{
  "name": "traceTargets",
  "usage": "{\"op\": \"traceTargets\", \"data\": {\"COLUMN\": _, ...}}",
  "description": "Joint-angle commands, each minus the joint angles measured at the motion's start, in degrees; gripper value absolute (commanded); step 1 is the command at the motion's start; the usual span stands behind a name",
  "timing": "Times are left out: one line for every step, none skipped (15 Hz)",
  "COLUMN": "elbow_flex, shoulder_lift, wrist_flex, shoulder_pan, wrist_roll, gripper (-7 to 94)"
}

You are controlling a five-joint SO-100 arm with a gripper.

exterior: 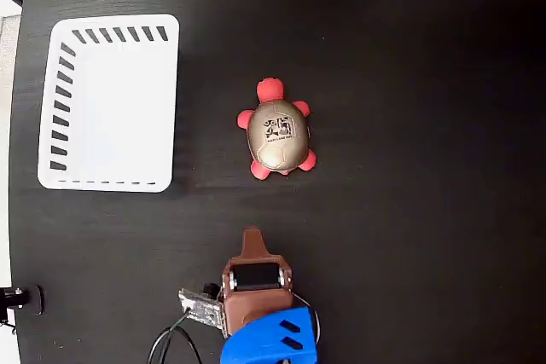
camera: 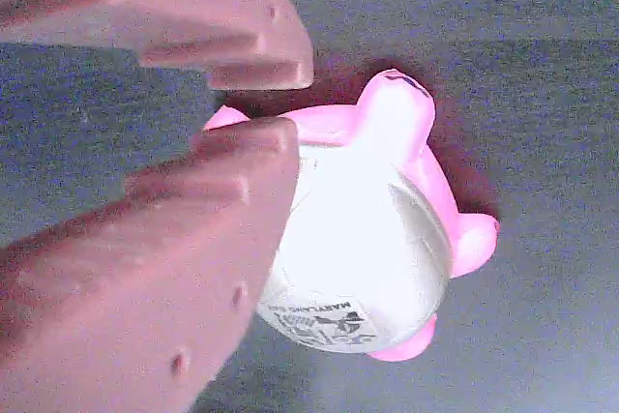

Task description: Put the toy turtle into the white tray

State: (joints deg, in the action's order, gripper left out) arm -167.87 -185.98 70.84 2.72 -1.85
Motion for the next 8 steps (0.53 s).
{"op": "traceTargets", "data": {"elbow_flex": 0.62, "shoulder_lift": 0.79, "wrist_flex": -0.26, "shoulder_pan": 0.09, "wrist_roll": -2.20, "gripper": 0}}
{"op": "traceTargets", "data": {"elbow_flex": 0.70, "shoulder_lift": 3.78, "wrist_flex": -4.22, "shoulder_pan": 0.09, "wrist_roll": -3.60, "gripper": 0}}
{"op": "traceTargets", "data": {"elbow_flex": 3.08, "shoulder_lift": 8.88, "wrist_flex": -7.47, "shoulder_pan": -0.44, "wrist_roll": -5.19, "gripper": 0}}
{"op": "traceTargets", "data": {"elbow_flex": 6.77, "shoulder_lift": 14.59, "wrist_flex": -9.49, "shoulder_pan": -1.14, "wrist_roll": -6.68, "gripper": 0}}
{"op": "traceTargets", "data": {"elbow_flex": 10.99, "shoulder_lift": 20.21, "wrist_flex": -10.46, "shoulder_pan": -1.41, "wrist_roll": -8.44, "gripper": 0}}
{"op": "traceTargets", "data": {"elbow_flex": 15.56, "shoulder_lift": 26.10, "wrist_flex": -10.81, "shoulder_pan": -1.85, "wrist_roll": -10.46, "gripper": 0}}
{"op": "traceTargets", "data": {"elbow_flex": 20.74, "shoulder_lift": 32.61, "wrist_flex": -10.20, "shoulder_pan": -2.64, "wrist_roll": -12.66, "gripper": 0}}
{"op": "traceTargets", "data": {"elbow_flex": 26.37, "shoulder_lift": 39.02, "wrist_flex": -8.09, "shoulder_pan": -3.43, "wrist_roll": -15.12, "gripper": 0}}
